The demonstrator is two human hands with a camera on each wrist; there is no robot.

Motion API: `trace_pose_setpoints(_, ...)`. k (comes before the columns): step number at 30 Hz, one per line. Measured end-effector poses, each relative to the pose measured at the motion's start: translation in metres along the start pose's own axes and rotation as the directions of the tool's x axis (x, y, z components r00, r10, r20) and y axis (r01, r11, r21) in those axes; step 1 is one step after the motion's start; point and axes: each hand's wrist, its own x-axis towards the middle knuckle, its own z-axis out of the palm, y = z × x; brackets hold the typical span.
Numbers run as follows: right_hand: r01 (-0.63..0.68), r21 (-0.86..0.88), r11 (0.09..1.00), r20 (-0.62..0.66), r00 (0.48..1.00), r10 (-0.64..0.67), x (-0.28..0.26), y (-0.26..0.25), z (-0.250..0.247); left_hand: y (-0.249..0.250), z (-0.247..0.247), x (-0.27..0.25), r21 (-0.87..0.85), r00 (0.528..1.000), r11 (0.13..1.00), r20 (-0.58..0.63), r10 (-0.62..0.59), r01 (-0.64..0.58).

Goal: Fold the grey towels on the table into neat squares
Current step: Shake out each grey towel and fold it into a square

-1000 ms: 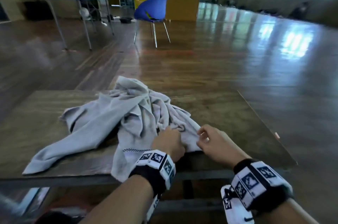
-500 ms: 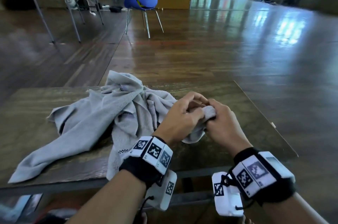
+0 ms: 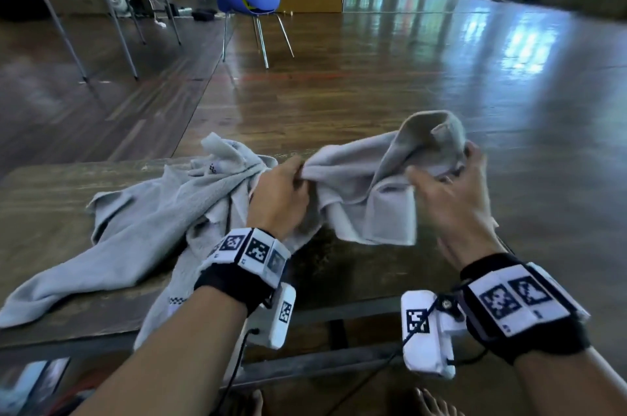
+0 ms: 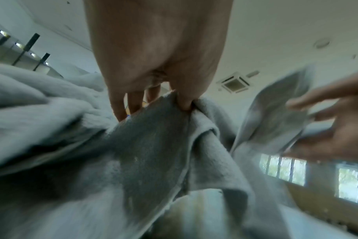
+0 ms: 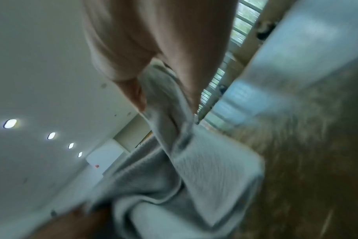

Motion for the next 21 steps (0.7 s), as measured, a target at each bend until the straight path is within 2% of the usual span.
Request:
trace_pose_setpoints(2, 0.070, -0.379, 0.923, 0.095, 0.995, -0.037, -0.005, 0.002, -0.006, 0.022, -0.003, 0.004, -0.139, 0.998, 0.989, -0.044, 0.043, -0.049)
trace_pose_setpoints(4, 0.260, -0.552, 0.792, 0.252, 0.958, -0.139, -0.017, 0.005, -0.006, 0.042, -0.004, 0.004, -0.288, 0.995, 0.952, -0.046, 0.090, -0.100)
trace_pose_setpoints(5, 0.309, -0.562, 0.767, 0.319, 0.937, -0.143, -0.023, 0.007, -0.003, 0.051, -0.003, 0.002, -0.372, 0.994, 0.921, -0.031, 0.108, -0.112)
trace_pose_setpoints(6, 0.308, -0.538, 0.785, 0.366, 0.924, -0.111, -0.028, 0.009, 0.002, 0.059, -0.002, 0.001, -0.449, 0.991, 0.885, -0.007, 0.133, -0.122)
trace_pose_setpoints(8, 0.195, -0.405, 0.893, 0.413, 0.911, -0.012, -0.033, 0.010, 0.011, 0.070, 0.001, -0.006, -0.550, 0.976, 0.823, 0.064, 0.210, -0.141)
trace_pose_setpoints(10, 0.108, -0.320, 0.941, 0.438, 0.898, 0.046, -0.029, 0.014, 0.012, 0.071, 0.006, -0.012, -0.550, 0.951, 0.824, 0.161, 0.262, -0.134)
trace_pose_setpoints(12, 0.103, -0.364, 0.926, 0.372, 0.927, 0.044, -0.020, 0.017, 0.008, 0.062, 0.011, -0.017, -0.533, 0.930, 0.844, 0.284, 0.235, -0.051)
trace_pose_setpoints(14, 0.043, -0.293, 0.955, 0.273, 0.961, 0.040, -0.011, 0.020, 0.002, 0.044, 0.015, -0.020, -0.447, 0.898, 0.890, 0.422, 0.126, 0.085)
trace_pose_setpoints(15, -0.001, -0.203, 0.979, 0.224, 0.973, 0.047, -0.008, 0.020, -0.001, 0.034, 0.016, -0.020, -0.328, 0.875, 0.938, 0.481, 0.065, 0.111)
trace_pose_setpoints(16, -0.038, -0.098, 0.994, 0.182, 0.982, 0.055, -0.006, 0.019, -0.002, 0.024, 0.017, -0.021, -0.173, 0.847, 0.980, 0.531, 0.006, 0.101)
trace_pose_setpoints(18, -0.079, 0.051, 0.996, 0.141, 0.987, 0.072, -0.004, 0.016, -0.004, 0.007, 0.019, -0.025, 0.115, 0.809, 0.992, 0.578, -0.109, 0.052)
trace_pose_setpoints(19, -0.087, 0.076, 0.993, 0.134, 0.988, 0.076, -0.003, 0.016, -0.004, 0.001, 0.019, -0.026, 0.198, 0.815, 0.979, 0.558, -0.157, 0.053)
trace_pose_setpoints(21, -0.084, 0.085, 0.993, 0.137, 0.988, 0.072, -0.005, 0.016, -0.004, -0.007, 0.016, -0.024, 0.201, 0.864, 0.974, 0.467, -0.187, 0.102)
